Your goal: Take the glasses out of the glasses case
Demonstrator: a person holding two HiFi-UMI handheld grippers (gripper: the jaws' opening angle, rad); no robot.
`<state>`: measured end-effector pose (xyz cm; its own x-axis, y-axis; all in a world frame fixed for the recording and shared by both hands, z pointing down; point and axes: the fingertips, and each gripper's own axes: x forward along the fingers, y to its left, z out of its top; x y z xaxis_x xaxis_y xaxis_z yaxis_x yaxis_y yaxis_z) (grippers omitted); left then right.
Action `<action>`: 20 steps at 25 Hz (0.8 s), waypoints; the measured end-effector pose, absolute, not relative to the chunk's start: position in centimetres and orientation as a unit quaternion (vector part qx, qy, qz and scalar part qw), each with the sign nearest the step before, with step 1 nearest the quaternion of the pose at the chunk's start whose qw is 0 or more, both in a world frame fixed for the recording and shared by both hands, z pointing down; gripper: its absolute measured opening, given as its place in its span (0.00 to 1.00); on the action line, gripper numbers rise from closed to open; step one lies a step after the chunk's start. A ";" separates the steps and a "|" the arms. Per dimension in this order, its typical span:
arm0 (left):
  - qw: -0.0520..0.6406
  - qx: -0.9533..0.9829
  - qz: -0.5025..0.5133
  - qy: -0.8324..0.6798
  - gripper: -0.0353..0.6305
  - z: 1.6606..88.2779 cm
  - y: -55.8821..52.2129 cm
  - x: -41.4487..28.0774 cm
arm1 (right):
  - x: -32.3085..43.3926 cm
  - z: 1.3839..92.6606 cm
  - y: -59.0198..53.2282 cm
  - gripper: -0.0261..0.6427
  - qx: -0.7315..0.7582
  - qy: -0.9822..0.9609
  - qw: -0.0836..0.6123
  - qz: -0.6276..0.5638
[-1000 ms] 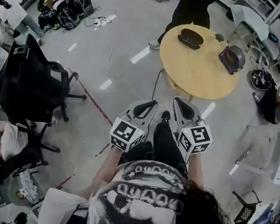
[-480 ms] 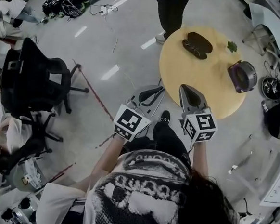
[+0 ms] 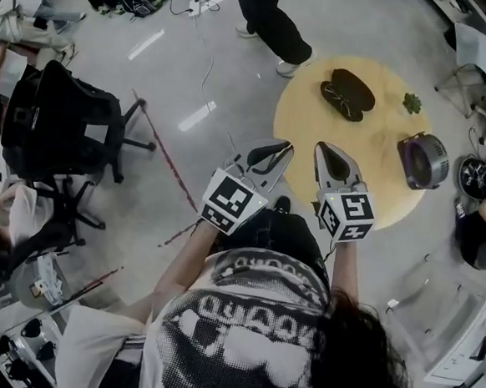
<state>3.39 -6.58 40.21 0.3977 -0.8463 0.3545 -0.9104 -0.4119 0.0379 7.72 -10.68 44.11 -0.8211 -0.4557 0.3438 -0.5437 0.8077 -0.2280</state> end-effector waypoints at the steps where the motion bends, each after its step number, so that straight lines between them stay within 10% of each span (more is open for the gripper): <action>1: 0.113 0.827 0.144 -0.531 0.09 40.1 -6.8 3.4 | 7.7 44.2 -10.9 0.04 0.265 -0.940 0.137 0.162; 20: 0.126 0.850 0.162 -0.486 0.09 41.5 -15.0 1.7 | 7.8 46.6 -18.4 0.04 0.318 -0.917 0.143 0.195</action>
<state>1.71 -15.01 41.54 0.4760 -0.7847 0.3971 -0.8661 -0.4967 0.0565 7.82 -18.39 46.56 -0.7572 -0.5271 0.3858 -0.6385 0.7219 -0.2669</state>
